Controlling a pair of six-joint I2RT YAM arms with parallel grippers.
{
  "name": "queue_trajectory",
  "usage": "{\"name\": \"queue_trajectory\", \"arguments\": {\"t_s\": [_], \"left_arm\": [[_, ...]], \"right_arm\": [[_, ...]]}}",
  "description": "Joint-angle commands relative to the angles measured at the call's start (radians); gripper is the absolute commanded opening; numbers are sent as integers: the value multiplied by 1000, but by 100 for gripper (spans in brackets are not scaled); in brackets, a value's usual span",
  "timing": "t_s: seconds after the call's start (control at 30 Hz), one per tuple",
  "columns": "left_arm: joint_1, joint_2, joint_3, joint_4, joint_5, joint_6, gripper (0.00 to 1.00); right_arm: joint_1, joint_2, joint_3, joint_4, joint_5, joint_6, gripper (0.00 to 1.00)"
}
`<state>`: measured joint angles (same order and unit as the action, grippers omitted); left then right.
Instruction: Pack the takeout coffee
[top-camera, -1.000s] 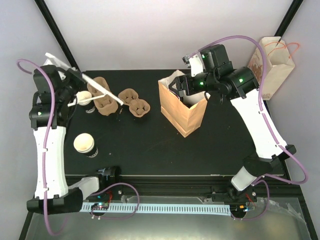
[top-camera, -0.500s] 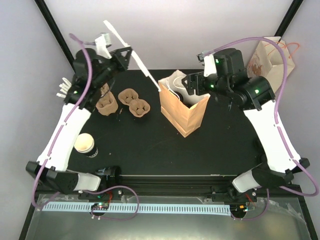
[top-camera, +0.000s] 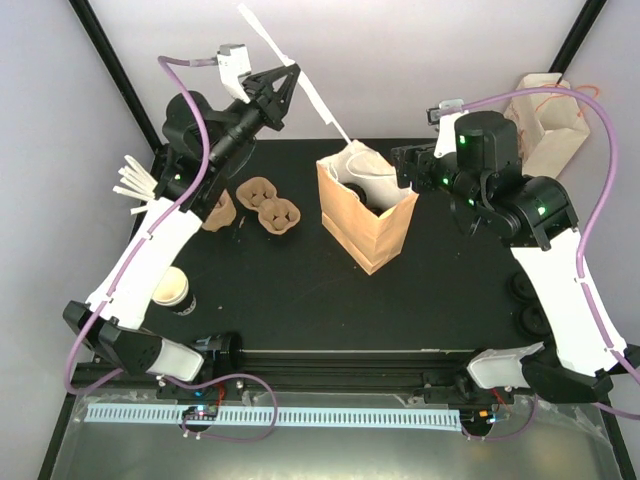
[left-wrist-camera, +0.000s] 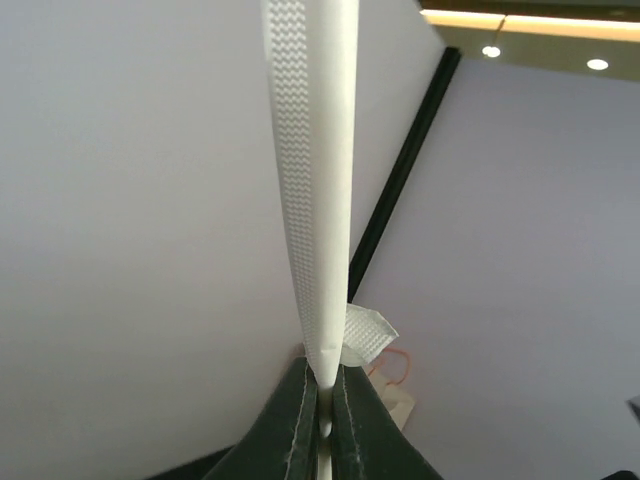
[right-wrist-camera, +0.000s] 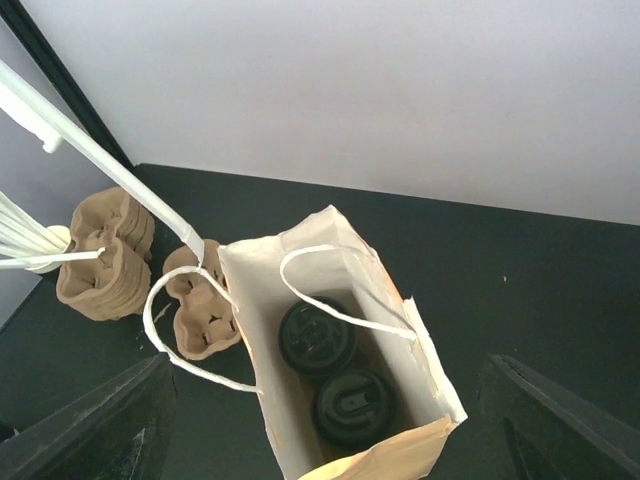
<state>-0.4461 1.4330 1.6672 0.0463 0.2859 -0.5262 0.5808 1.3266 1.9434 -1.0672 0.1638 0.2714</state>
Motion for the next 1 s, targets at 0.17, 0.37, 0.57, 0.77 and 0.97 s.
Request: {"name": "queue_trajectory", "arguments": {"t_s": [0.17, 0.37, 0.57, 0.77, 0.97], "left_arm": [[-42, 47, 90, 127, 82, 92, 2], [-80, 88, 84, 49, 165, 147, 3], [-131, 75, -10, 13, 171, 284, 5], [-144, 80, -111, 89, 156, 272, 6], [-160, 107, -145, 149, 134, 262, 6]], "right_arm": [[-6, -6, -16, 43, 27, -4, 85], [-5, -18, -16, 46, 61, -4, 85], [-5, -41, -39, 70, 67, 0, 85], [-5, -51, -46, 80, 64, 0, 86], [-6, -59, -49, 82, 68, -2, 85]]}}
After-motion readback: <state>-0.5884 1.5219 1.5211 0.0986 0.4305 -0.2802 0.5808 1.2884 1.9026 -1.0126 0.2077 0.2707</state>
